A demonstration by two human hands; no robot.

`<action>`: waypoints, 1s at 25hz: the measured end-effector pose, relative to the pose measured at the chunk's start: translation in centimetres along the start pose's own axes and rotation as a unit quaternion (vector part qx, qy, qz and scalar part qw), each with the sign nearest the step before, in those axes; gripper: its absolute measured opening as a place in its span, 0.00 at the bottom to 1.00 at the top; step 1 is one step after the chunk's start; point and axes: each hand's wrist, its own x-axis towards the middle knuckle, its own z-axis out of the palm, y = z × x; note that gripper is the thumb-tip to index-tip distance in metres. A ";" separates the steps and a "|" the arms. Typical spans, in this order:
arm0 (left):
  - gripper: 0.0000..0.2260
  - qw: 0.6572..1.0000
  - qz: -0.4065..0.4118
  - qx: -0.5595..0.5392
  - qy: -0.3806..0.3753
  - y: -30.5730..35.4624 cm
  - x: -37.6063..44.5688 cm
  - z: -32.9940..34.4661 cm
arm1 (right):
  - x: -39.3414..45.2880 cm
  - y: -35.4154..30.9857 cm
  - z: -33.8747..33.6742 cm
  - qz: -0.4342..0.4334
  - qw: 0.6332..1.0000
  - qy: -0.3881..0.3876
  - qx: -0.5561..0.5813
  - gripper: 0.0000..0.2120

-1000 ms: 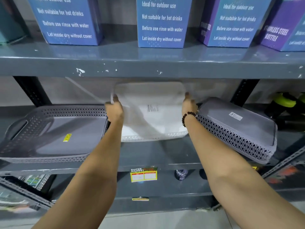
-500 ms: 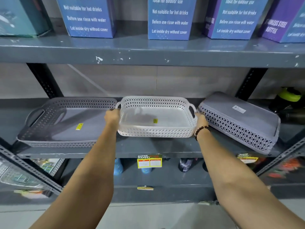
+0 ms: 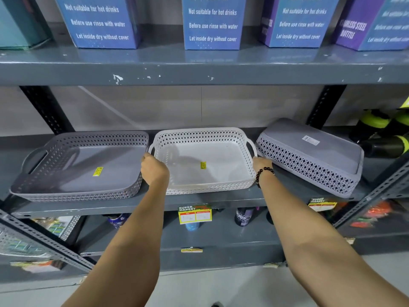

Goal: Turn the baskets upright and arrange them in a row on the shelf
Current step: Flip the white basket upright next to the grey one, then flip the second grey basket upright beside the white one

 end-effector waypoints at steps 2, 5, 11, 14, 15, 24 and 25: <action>0.21 0.999 0.054 0.002 0.009 0.4 -0.5 0.3 | -0.5 -0.1 0.0 -0.006 0.999 0.051 0.015 0.13; 0.23 0.990 0.137 0.012 -0.007 1.9 -0.9 1.3 | -1.5 -0.8 -0.3 -0.050 0.993 0.111 0.006 0.12; 0.24 0.963 0.248 -0.040 -0.094 8.5 -5.1 6.6 | -1.9 -1.2 -5.2 -0.156 0.965 0.187 -0.097 0.15; 0.26 0.944 0.294 -0.039 -0.146 12.6 -8.2 10.2 | 0.0 -0.2 -8.9 -0.162 0.959 0.199 -0.122 0.18; 0.25 0.935 0.313 -0.038 -0.161 14.0 -9.2 11.6 | 1.0 0.3 -10.2 -0.160 0.957 0.206 -0.129 0.18; 0.23 0.917 0.363 0.051 -0.159 24.2 -14.5 25.1 | 10.7 4.6 -20.6 -0.092 0.926 0.237 -0.280 0.27; 0.22 0.918 0.362 0.067 -0.149 25.1 -14.5 25.9 | 11.6 4.8 -21.4 -0.054 0.934 0.228 -0.269 0.29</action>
